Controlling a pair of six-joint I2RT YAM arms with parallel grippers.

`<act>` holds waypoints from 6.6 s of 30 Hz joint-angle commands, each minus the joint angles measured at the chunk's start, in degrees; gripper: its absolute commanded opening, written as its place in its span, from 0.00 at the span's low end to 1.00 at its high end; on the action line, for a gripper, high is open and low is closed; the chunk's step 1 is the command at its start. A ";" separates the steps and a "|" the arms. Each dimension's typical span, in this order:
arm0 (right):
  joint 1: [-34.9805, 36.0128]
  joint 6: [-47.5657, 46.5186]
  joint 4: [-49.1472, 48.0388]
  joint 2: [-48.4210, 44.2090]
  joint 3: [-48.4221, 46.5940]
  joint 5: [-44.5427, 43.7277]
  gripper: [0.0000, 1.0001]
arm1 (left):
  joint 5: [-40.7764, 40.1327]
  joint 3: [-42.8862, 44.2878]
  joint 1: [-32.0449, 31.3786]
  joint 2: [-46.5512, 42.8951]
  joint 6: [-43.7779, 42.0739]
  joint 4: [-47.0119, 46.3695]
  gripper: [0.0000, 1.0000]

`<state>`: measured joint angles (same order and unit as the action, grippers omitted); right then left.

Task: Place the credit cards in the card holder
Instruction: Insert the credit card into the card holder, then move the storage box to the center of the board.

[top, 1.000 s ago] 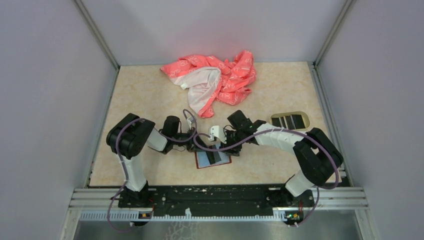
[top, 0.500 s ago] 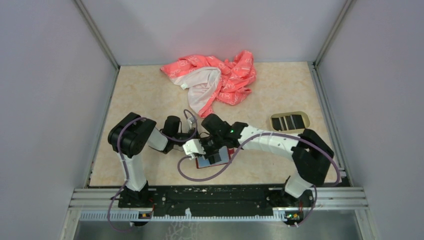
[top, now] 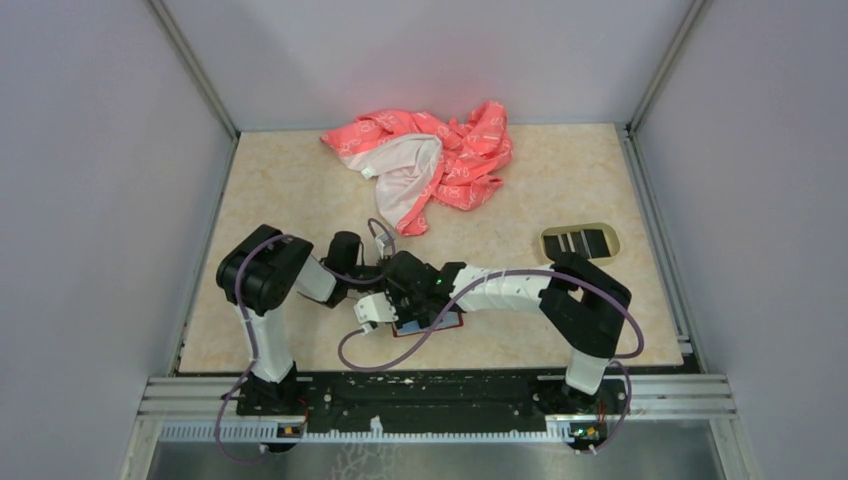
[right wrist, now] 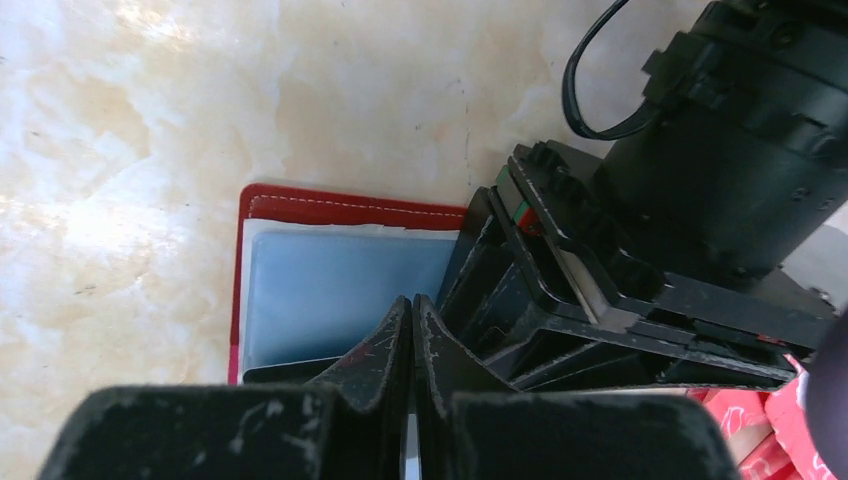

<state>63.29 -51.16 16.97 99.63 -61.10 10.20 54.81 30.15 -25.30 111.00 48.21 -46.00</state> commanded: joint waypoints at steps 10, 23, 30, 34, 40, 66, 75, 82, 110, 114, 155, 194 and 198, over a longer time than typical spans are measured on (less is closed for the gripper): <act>1.48 -3.18 -0.22 1.04 0.97 -8.30 0.00 | -2.41 -0.64 -0.45 1.95 -1.48 0.47 0.32; -0.54 -8.48 5.51 -3.78 3.59 -8.03 0.00 | -2.55 -1.04 -0.45 2.12 -1.62 0.25 0.37; -1.94 -8.47 6.61 -5.21 3.79 -6.70 0.00 | -2.69 -1.00 -0.45 1.65 -1.56 0.31 0.39; -2.26 -8.04 7.03 -5.68 3.56 -5.61 0.00 | -2.95 -1.06 -0.45 1.03 -1.61 0.57 0.39; -2.64 -4.97 5.82 -6.76 3.37 -0.01 0.00 | -3.16 -1.45 -0.45 -0.02 -1.32 0.24 0.38; 0.70 -3.10 4.53 -0.40 2.03 -7.94 0.00 | -3.35 -2.40 -0.87 0.88 -1.07 -1.67 0.38; -2.36 -5.75 10.48 -2.76 0.94 -5.33 0.00 | -3.33 -2.08 -0.89 0.98 -1.38 -1.18 0.38; -3.53 -5.38 11.20 -3.39 0.61 -3.04 0.00 | -3.83 -2.19 -0.89 -0.85 -1.39 -1.49 0.39; -50.19 13.68 5.33 -38.61 1.43 39.88 0.53 | -24.24 -14.84 -0.69 -65.94 -19.51 14.10 0.83; -53.13 20.62 9.74 -38.43 -0.25 33.06 0.89 | -29.52 -21.03 -0.64 -74.73 -15.59 11.82 0.99; -82.98 25.95 11.85 -5.44 1.33 11.42 0.94 | -22.99 -25.20 -0.62 -58.61 -5.93 -3.74 0.96; -75.52 27.03 15.10 -2.61 0.93 15.27 0.69 | -21.44 -18.46 -9.59 -42.36 -1.60 -13.30 0.89; -75.50 27.36 15.85 -2.04 0.33 16.32 0.64 | -25.31 -11.45 -15.45 -33.92 -2.81 -14.37 0.87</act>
<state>-13.50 -25.28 30.83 96.29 -60.47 24.51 33.65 12.58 -36.77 71.35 46.85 -55.68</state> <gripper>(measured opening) 0.656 0.881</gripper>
